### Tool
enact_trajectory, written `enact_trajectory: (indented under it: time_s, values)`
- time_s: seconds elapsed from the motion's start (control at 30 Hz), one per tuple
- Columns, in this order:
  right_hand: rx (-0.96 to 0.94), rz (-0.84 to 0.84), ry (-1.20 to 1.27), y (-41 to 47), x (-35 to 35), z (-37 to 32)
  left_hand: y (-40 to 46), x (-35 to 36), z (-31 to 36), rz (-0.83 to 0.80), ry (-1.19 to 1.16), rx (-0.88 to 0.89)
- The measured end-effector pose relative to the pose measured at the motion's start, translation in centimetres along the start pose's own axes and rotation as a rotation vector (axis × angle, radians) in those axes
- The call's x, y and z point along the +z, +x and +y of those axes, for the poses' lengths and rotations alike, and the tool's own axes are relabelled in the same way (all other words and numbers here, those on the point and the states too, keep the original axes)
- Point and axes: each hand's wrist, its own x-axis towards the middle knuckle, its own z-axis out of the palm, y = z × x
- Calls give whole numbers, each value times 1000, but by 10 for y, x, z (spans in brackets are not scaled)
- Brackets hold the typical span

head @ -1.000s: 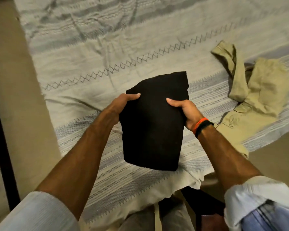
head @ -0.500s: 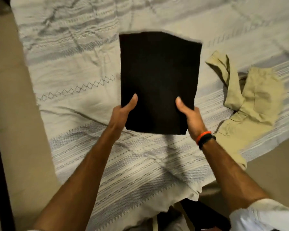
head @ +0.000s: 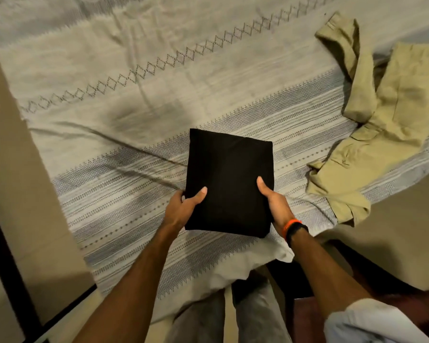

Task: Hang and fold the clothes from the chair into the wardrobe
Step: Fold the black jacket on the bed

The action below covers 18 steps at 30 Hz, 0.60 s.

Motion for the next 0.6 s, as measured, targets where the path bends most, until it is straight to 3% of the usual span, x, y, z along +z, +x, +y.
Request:
enact_trajectory:
  time_s: [0.1,0.17,0.23,0.3,0.4,0.47,0.6]
  values:
    - [8,100,-115,-1,5,-7,-2,0,3,18,85,-1]
    - [-28,291,-319,-4,13,-2,-7,6,8,119,186,29]
    - [-268,569,-644,-7,20,3,-10,15,12,362,483,274]
    - [-608,703,-965,-9,26,0,-13,24,23,495,717,610]
    - [-842,534,-1204,-2,39,-8,0,33,34,366,920,839]
    - [-842,415,-1327,7,44,-5,12,38,33,283,1065,865]
    - [-773,359,-1428,34,37,17,34,46,17,253,1177,850]
